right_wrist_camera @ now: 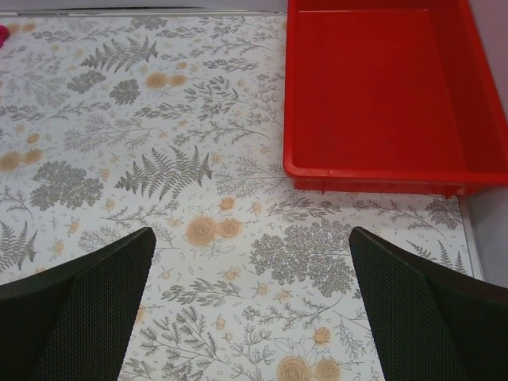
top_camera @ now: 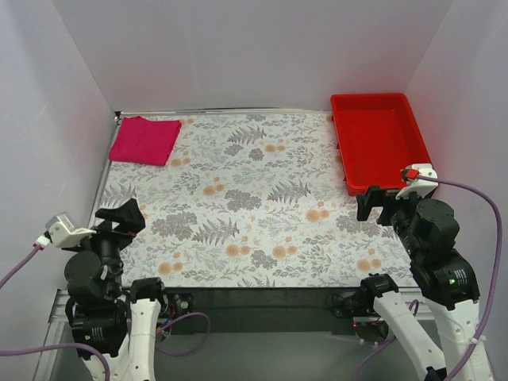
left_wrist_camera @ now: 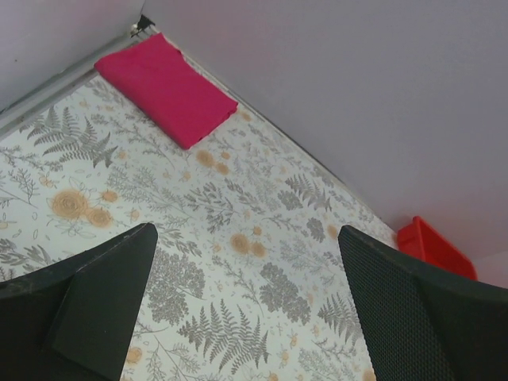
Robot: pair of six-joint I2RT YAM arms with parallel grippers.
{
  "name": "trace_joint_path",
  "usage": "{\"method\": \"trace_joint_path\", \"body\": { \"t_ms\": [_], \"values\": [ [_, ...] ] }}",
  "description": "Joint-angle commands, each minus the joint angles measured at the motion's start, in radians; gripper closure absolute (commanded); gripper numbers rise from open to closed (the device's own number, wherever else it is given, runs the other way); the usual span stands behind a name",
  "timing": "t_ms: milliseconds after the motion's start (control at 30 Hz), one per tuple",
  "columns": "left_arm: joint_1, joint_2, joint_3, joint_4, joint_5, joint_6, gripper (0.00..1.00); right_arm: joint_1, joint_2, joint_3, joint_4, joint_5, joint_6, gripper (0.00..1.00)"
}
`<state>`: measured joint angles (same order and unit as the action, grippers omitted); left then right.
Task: Fold and stack the t-shirts
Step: Neatly place the folded tshirt to the corner
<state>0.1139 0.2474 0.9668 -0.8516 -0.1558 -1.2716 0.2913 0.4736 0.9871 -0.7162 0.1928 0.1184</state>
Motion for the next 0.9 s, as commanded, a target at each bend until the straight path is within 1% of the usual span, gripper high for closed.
{"method": "trace_joint_path", "body": {
  "t_ms": [0, 167, 267, 433, 633, 867],
  "values": [
    [-0.002, -0.055, -0.046, 0.058, -0.030, 0.023, 0.09, 0.006, -0.030, -0.013, 0.031, 0.066, -0.019, 0.02],
    [-0.003, -0.118, -0.089, 0.106, -0.054, 0.003, 0.09, 0.006, -0.064, -0.047, 0.050, 0.069, 0.000, 0.02],
    [-0.002, -0.109, -0.092, 0.112, -0.053, 0.001, 0.09, 0.006, -0.078, -0.067, 0.061, 0.083, 0.013, 0.02],
    [-0.003, -0.071, -0.091, 0.118, -0.031, -0.023, 0.09, 0.006, -0.095, -0.082, 0.080, 0.051, 0.038, 0.02],
    [-0.003, -0.091, -0.128, 0.169, 0.001, -0.032, 0.09, 0.006, -0.116, -0.087, 0.098, 0.036, 0.050, 0.02],
    [-0.002, -0.062, -0.134, 0.187, 0.015, -0.028, 0.09, 0.006, -0.116, -0.085, 0.107, -0.009, 0.058, 0.02]
  ]
}}
